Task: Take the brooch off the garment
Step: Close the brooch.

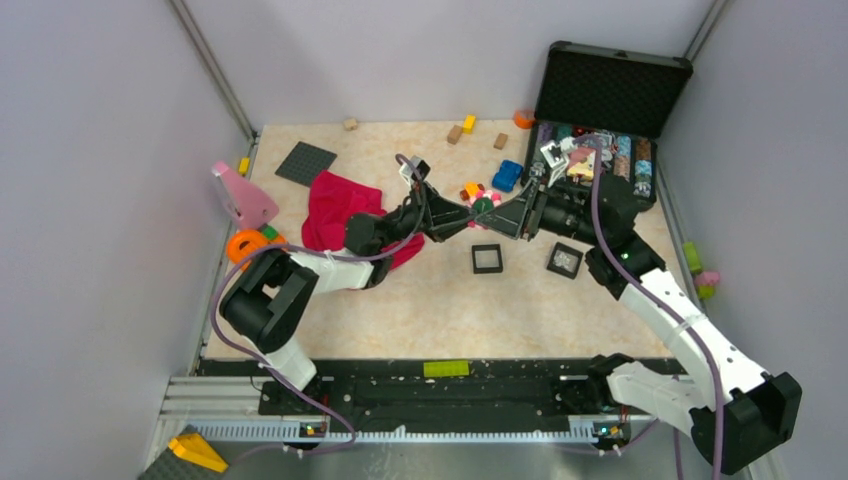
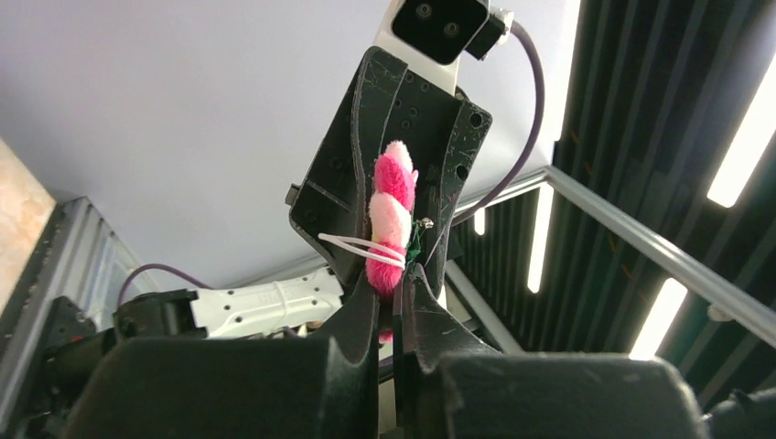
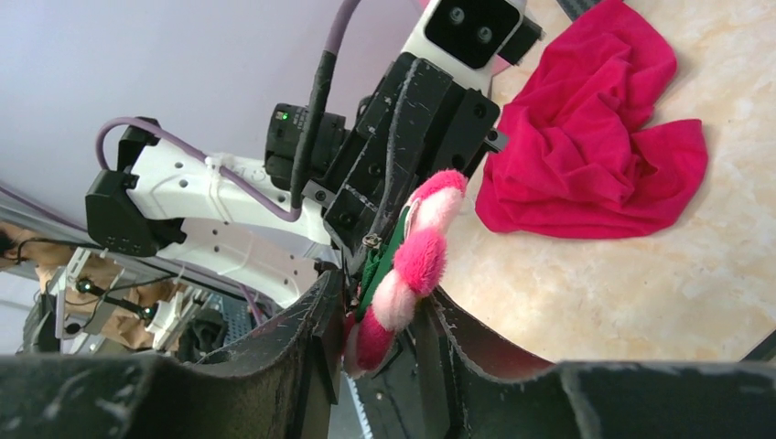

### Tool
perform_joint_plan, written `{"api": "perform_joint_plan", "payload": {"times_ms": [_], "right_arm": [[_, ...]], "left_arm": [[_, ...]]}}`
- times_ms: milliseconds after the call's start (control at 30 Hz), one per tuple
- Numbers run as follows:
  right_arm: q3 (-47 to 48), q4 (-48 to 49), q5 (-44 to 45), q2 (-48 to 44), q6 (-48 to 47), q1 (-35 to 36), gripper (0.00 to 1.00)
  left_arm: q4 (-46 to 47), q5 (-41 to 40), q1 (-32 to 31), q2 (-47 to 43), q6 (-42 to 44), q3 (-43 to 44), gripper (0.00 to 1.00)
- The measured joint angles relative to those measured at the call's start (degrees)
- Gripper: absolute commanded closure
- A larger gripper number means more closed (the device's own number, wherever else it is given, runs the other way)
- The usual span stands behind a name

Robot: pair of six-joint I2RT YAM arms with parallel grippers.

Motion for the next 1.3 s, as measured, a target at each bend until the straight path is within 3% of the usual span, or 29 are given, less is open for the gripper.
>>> {"api": "perform_joint_plan", "payload": {"times_ms": [300,800,867,1300], "right_arm": [[-4.22,2.49,-2.27,-1.49,1.84,-0.55,0.75],[-13.79,5.27,-8.98,-7.3,3.41,-1.51,0.76],[-14.62,5.29,-9.68,-7.85,3.1,-1.51,0.71],[-17.59,3.98,-12.81,-10.95,0.39,-1.53,0.73]], "left_arm": [[-7.76,5.75,0.48,-3.91,11.61,-0.39,1.0],[-34.05,12.2,-2.4,-13.42,37.4,-0.15,1.0],[-37.05,12.59,-2.78,-14.21,39.85,0.15,1.0],[-40.85,15.04,-4.35,-14.36,42.53,0.48,1.0]]}}
